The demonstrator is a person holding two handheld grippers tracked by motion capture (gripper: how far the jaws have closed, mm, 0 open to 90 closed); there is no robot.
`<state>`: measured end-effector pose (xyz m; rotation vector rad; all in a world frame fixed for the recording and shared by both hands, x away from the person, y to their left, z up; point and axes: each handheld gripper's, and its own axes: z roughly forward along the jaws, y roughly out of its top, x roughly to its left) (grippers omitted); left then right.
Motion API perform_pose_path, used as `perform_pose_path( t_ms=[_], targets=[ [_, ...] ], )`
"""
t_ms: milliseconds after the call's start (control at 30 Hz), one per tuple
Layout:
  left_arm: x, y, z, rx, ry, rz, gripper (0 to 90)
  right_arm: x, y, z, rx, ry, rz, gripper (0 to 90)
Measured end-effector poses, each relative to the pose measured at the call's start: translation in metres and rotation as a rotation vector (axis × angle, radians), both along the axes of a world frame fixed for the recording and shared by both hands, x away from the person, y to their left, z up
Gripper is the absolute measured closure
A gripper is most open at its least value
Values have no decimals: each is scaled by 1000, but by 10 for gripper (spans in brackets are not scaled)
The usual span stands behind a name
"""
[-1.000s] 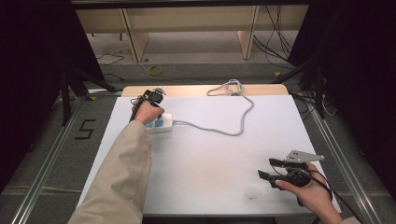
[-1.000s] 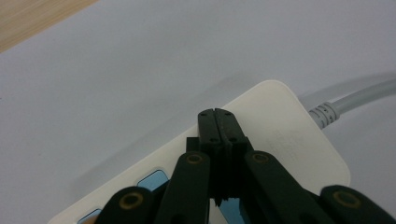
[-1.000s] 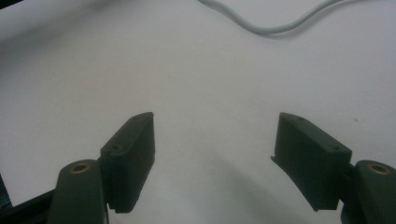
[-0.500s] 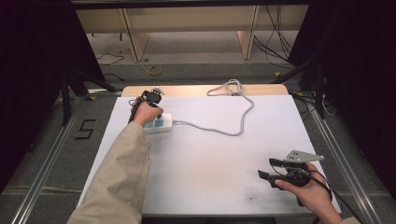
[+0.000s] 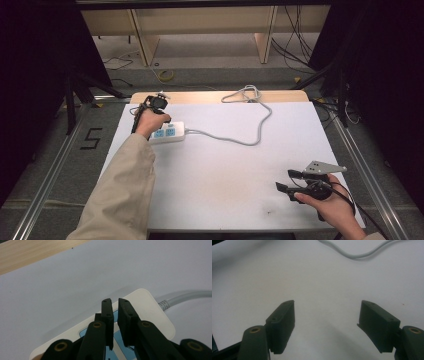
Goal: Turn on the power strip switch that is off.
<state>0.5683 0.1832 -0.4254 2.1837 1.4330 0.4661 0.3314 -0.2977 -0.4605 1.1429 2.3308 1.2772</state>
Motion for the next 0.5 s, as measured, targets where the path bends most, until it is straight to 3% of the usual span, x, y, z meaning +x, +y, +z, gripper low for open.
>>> perform_pose_path(
  t_ms=[267, 367, 400, 500],
  targets=[
    [-15, 8, 5, -84, -54, -3, 641, 0, 1, 0, 0, 0, 2, 295],
    [-22, 11, 7, -114, -91, -31, 534, 0, 1, 0, -1, 1, 1, 295],
    [-24, 12, 8, -108, -91, -42, 491, 0, 1, 0, 0, 1, 1, 295],
    [-33, 11, 11, -140, -96, -53, 390, 0, 1, 0, 0, 2, 0, 294]
  ],
)
